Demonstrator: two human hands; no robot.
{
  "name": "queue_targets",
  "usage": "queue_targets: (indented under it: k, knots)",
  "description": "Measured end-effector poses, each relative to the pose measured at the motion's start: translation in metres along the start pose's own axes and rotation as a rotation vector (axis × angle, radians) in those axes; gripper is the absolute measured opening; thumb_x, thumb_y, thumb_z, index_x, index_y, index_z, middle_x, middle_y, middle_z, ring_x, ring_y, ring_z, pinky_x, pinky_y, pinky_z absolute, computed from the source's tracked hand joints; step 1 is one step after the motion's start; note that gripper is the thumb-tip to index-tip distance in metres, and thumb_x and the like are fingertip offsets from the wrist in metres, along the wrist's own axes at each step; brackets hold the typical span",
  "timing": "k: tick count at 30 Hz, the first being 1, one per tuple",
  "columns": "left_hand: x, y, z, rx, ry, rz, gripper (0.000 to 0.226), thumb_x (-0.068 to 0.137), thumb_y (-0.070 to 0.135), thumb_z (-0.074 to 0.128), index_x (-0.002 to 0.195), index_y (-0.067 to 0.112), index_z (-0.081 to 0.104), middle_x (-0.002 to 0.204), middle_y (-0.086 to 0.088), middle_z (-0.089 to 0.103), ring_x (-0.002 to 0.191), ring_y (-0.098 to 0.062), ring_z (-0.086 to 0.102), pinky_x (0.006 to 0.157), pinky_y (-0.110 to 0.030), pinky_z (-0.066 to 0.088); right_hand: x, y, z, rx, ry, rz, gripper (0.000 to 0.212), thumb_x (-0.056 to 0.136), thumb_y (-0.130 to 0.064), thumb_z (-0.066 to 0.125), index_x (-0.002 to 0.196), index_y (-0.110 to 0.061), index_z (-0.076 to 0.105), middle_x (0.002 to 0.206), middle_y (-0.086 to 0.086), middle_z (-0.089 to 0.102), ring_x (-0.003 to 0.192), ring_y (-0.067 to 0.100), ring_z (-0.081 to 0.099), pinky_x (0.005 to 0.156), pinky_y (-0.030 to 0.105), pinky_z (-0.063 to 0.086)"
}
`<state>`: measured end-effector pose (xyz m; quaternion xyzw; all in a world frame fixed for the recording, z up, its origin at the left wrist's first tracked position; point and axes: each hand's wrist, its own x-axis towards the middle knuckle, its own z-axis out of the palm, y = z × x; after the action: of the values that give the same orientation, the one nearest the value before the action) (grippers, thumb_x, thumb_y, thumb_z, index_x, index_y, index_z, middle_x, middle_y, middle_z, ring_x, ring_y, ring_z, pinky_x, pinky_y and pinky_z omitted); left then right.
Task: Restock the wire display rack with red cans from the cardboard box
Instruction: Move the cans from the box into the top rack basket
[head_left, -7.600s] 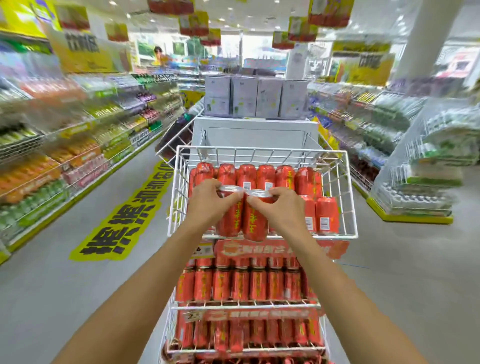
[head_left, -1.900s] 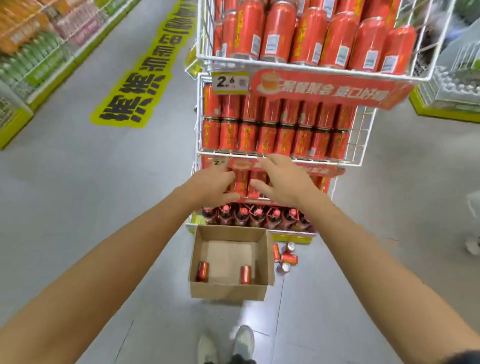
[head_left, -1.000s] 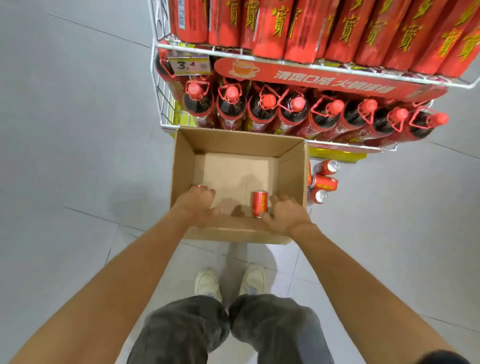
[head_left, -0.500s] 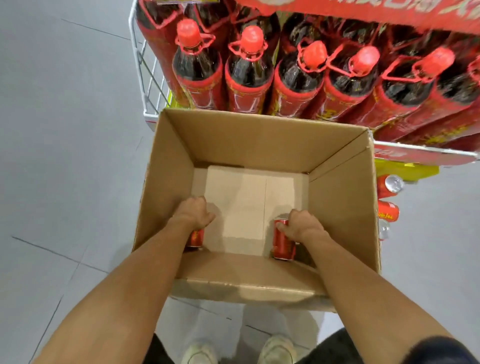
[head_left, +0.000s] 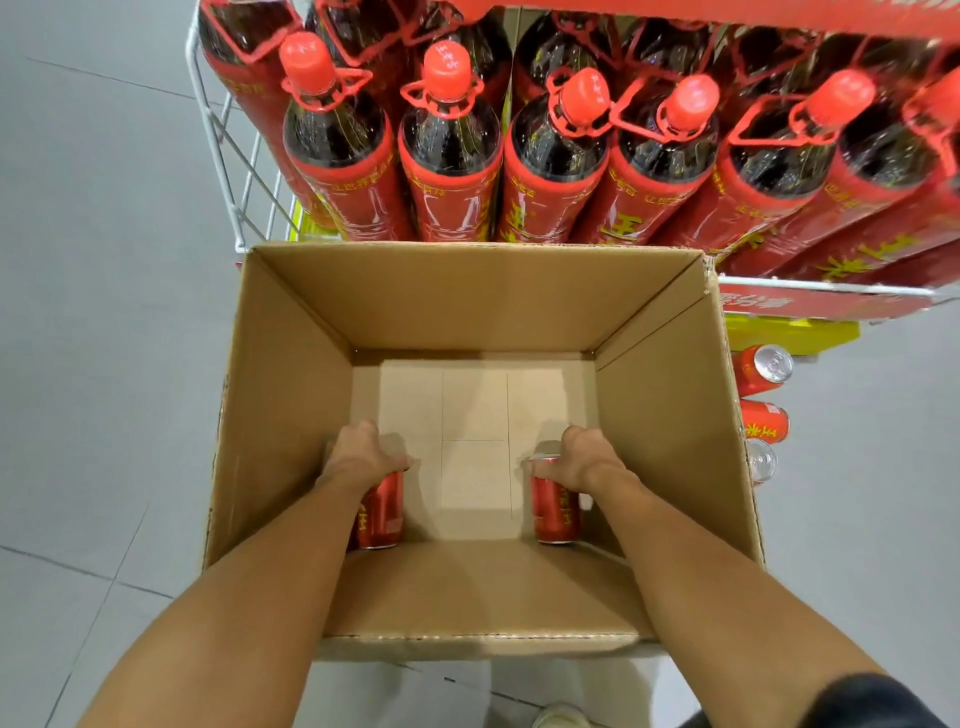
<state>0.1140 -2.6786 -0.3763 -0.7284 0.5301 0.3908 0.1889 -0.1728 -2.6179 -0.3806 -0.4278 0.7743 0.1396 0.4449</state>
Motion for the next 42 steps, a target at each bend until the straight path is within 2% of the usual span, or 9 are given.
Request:
queue_targets:
  k: [8, 11, 14, 19, 21, 25, 32, 36, 42]
  knots:
    - [-0.022, 0.009, -0.026, -0.439, 0.042, -0.019, 0.055, 0.081, 0.046, 0.085, 0.105, 0.0, 0.067, 0.099, -0.016, 0.07, 0.088, -0.032, 0.07, 0.077, -0.039, 0.059, -0.037, -0.011, -0.029, 0.203, 0.125, -0.035, 0.054, 0.076, -0.06, 0.083, 0.079, -0.016, 0.053, 0.092, 0.006, 0.06, 0.077, 0.022, 0.058, 0.05, 0.027, 0.039]
    - [-0.057, 0.034, -0.053, -0.63, 0.047, 0.046, 0.045, 0.083, 0.038, 0.086, 0.097, -0.001, 0.068, 0.091, -0.018, 0.068, 0.072, -0.029, 0.066, 0.063, -0.039, 0.06, -0.076, -0.025, -0.053, 0.362, 0.201, -0.102, 0.052, 0.076, -0.058, 0.084, 0.072, -0.011, 0.06, 0.08, 0.006, 0.064, 0.073, 0.021, 0.061, 0.057, 0.031, 0.049]
    - [-0.11, 0.054, -0.098, -0.82, 0.005, 0.111, 0.031, 0.087, 0.025, 0.084, 0.085, 0.0, 0.066, 0.089, -0.019, 0.064, 0.081, -0.031, 0.066, 0.079, -0.052, 0.064, -0.137, -0.036, -0.096, 0.463, 0.328, -0.155, 0.05, 0.075, -0.054, 0.085, 0.071, -0.007, 0.071, 0.067, 0.006, 0.066, 0.067, 0.019, 0.061, 0.058, 0.032, 0.047]
    - [-0.25, 0.079, -0.211, -0.952, -0.07, 0.209, 0.038, 0.093, 0.022, 0.078, 0.096, -0.015, 0.07, 0.085, -0.02, 0.059, 0.071, -0.026, 0.059, 0.05, -0.03, 0.058, -0.277, -0.063, -0.203, 0.557, 0.48, -0.218, 0.048, 0.075, -0.051, 0.086, 0.058, -0.014, 0.06, 0.058, 0.004, 0.057, 0.061, 0.019, 0.051, 0.059, 0.034, 0.04]
    - [-0.313, 0.091, -0.262, -1.013, -0.079, 0.238, 0.035, 0.093, 0.019, 0.077, 0.098, -0.014, 0.07, 0.087, -0.021, 0.061, 0.071, -0.027, 0.059, 0.05, -0.025, 0.056, -0.342, -0.076, -0.252, 0.636, 0.505, -0.229, 0.038, 0.074, -0.048, 0.089, 0.062, -0.02, 0.066, 0.061, 0.0, 0.067, 0.063, 0.016, 0.058, 0.06, 0.028, 0.042]
    - [-0.435, 0.118, -0.367, -1.063, -0.145, 0.29, 0.042, 0.09, 0.024, 0.081, 0.111, -0.011, 0.07, 0.097, -0.024, 0.074, 0.085, -0.029, 0.069, 0.08, -0.041, 0.061, -0.47, -0.102, -0.35, 0.738, 0.588, -0.303, 0.029, 0.072, -0.043, 0.093, 0.078, -0.023, 0.072, 0.073, -0.01, 0.073, 0.072, 0.007, 0.067, 0.07, 0.027, 0.05]
    - [-0.577, 0.155, -0.502, -1.114, -0.318, 0.412, 0.062, 0.066, 0.028, 0.097, 0.113, -0.003, 0.072, 0.078, -0.011, 0.074, 0.068, -0.023, 0.074, 0.067, -0.031, 0.06, -0.63, -0.114, -0.478, 0.924, 0.685, -0.382, 0.055, 0.075, -0.043, 0.091, 0.122, -0.026, 0.07, 0.1, -0.017, 0.07, 0.09, -0.003, 0.067, 0.083, 0.028, 0.056]
    - [-0.616, 0.184, -0.536, -1.203, -0.478, 0.515, 0.046, 0.055, 0.03, 0.102, 0.09, 0.008, 0.083, 0.069, -0.013, 0.073, 0.063, -0.025, 0.073, 0.064, -0.034, 0.06, -0.671, -0.109, -0.528, 1.076, 0.694, -0.465, 0.031, 0.067, -0.052, 0.084, 0.095, -0.039, 0.078, 0.085, -0.02, 0.077, 0.073, -0.009, 0.067, 0.074, 0.024, 0.052]
    - [-0.647, 0.246, -0.558, -1.483, -0.484, 0.592, 0.087, 0.058, 0.025, 0.1, 0.129, -0.001, 0.056, 0.11, -0.032, 0.073, 0.104, -0.042, 0.074, 0.082, -0.046, 0.063, -0.687, -0.103, -0.597, 1.361, 0.652, -0.544, 0.043, 0.072, -0.05, 0.087, 0.104, -0.024, 0.078, 0.097, -0.004, 0.081, 0.092, 0.013, 0.077, 0.077, 0.029, 0.058]
